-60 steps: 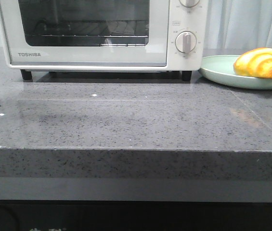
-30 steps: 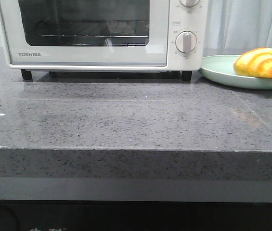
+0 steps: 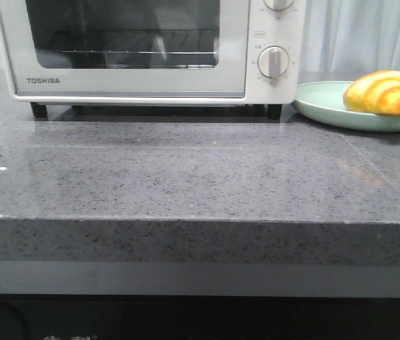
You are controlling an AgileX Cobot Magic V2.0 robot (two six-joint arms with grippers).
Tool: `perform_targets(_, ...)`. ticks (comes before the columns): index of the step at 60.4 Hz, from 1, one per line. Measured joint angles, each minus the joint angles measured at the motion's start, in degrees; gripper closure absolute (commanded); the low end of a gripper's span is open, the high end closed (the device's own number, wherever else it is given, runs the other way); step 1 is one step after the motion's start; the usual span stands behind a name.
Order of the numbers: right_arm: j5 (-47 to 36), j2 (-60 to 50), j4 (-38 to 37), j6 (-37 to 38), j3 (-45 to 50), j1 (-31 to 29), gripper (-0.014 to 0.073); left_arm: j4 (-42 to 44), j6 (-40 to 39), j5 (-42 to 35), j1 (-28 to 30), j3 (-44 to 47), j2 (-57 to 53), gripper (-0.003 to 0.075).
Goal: Put bread in oven
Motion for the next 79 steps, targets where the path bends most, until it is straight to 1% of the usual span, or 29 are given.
perform_targets(9,0.0,0.0,0.0,0.0,0.0,0.0,0.0662,0.2,0.0,10.4,-2.9,0.3,-3.6,0.0741)
perform_targets(17,0.1,0.0,0.0,0.0,0.0,0.0,0.0662,0.0,0.0,18.1,-7.0,5.2,-8.8,0.0741)
perform_targets(22,0.2,0.0,0.0,0.0,0.0,0.0,0.0662,-0.7,0.0,19.7,-9.1,9.2,-12.1,0.0741)
perform_targets(29,0.5,0.0,0.0,0.0,0.0,0.0,0.0662,-1.0,-0.8,19.0,-9.0,13.0,-16.5,0.0741)
perform_targets(37,1.0,0.0,0.0,0.0,0.0,0.0,0.0662,-1.0,-0.9,16.6,-5.3,16.0,-19.9,0.0741)
perform_targets(47,3.9,0.2,0.0,0.0,0.0,0.0,0.0660,-1.0,-1.0,11.8,3.0,20.8,-23.6,0.0741)
perform_targets(54,6.7,1.9,0.0,0.0,-0.7,0.0,0.0660,-1.0,-1.1,8.7,7.6,25.6,-26.7,0.0741)
perform_targets(66,10.2,10.9,0.9,0.0,-6.5,0.0,0.0660,-2.7,-1.5,4.3,15.0,35.8,-34.4,0.0741)
perform_targets(75,10.3,21.1,4.4,0.8,-11.6,0.0,0.0660,-3.3,-1.5,3.6,19.1,42.0,-40.9,0.0741)
perform_targets(79,9.9,25.7,5.4,1.5,-13.7,0.0,0.0648,-3.6,-1.5,3.6,20.2,43.7,-43.4,0.0741)
